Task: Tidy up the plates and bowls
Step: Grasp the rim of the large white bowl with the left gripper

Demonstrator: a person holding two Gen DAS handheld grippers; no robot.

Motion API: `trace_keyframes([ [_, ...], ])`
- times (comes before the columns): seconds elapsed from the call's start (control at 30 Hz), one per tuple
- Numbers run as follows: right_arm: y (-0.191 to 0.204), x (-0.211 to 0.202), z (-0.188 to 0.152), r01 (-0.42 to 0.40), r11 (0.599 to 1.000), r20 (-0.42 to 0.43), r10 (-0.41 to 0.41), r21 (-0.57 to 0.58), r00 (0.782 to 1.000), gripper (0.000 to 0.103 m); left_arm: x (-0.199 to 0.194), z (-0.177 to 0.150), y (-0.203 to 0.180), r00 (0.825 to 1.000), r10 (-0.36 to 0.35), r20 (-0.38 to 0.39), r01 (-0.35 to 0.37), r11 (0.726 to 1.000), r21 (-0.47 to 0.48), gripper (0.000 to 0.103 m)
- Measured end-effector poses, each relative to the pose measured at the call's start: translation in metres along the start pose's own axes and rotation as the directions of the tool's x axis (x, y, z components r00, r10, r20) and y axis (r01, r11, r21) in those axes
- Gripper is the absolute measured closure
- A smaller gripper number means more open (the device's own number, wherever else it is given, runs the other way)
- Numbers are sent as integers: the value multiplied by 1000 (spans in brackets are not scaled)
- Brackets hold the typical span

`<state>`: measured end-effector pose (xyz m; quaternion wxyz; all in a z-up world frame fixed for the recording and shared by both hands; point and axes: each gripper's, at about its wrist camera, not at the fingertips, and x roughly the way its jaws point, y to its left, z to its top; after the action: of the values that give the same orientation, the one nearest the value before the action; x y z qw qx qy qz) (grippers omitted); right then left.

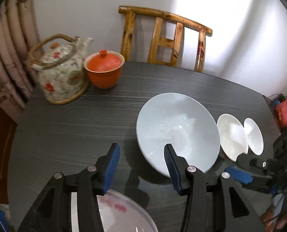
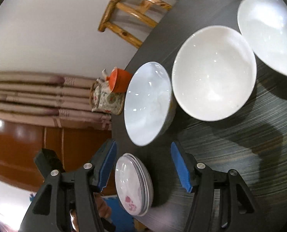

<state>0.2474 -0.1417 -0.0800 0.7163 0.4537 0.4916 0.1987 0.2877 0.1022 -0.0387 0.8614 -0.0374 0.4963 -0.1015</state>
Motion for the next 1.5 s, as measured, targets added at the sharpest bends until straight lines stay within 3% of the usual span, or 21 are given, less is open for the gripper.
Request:
trace_keyframes([
  [0.3, -2, 25, 12, 66, 997, 8, -66, 40, 998, 46, 49, 19, 7, 996, -59, -73, 60, 998, 5, 54],
  [0.47, -2, 37, 14, 93, 996, 2, -93, 12, 996, 46, 59, 23, 0, 995, -89, -54, 92, 994, 54, 55],
  [0.5, -1, 39, 14, 99, 995, 2, -99, 3, 995, 46, 61, 24, -2, 995, -83, -58, 86, 994, 59, 57],
  [0.53, 0, 44, 15, 111, 994, -1, -111, -6, 994, 46, 62, 25, -3, 995, -76, -66, 80, 995, 59, 77],
  [0.57, 0, 47, 16, 119, 993, -1, -119, -7, 993, 47, 65, 25, -4, 996, -42, -82, 47, 997, 59, 88],
  [0.73, 0, 60, 19, 191, 980, -23, -193, -49, 981, 70, 61, 18, -3, 996, -4, -86, 6, 1000, 26, 92],
  [0.8, 2, 59, 17, 215, 971, -19, -218, -103, 976, 77, 52, 9, -5, 997, -7, -82, 9, 1000, 22, 93],
  [1.0, -5, 40, -2, 196, 968, -44, -205, -155, 978, 78, 15, -33, -25, 997, -22, -79, 23, 1000, 10, 92],
  [1.27, -16, -23, -55, 192, 949, -64, -214, -250, 975, 78, -34, -104, -64, 998, -59, -39, 59, 998, 18, 91],
  [1.5, -32, -76, -96, 212, 930, -61, -240, -300, 969, 78, -48, -153, -92, 997, -68, -40, 68, 998, 16, 90],
])
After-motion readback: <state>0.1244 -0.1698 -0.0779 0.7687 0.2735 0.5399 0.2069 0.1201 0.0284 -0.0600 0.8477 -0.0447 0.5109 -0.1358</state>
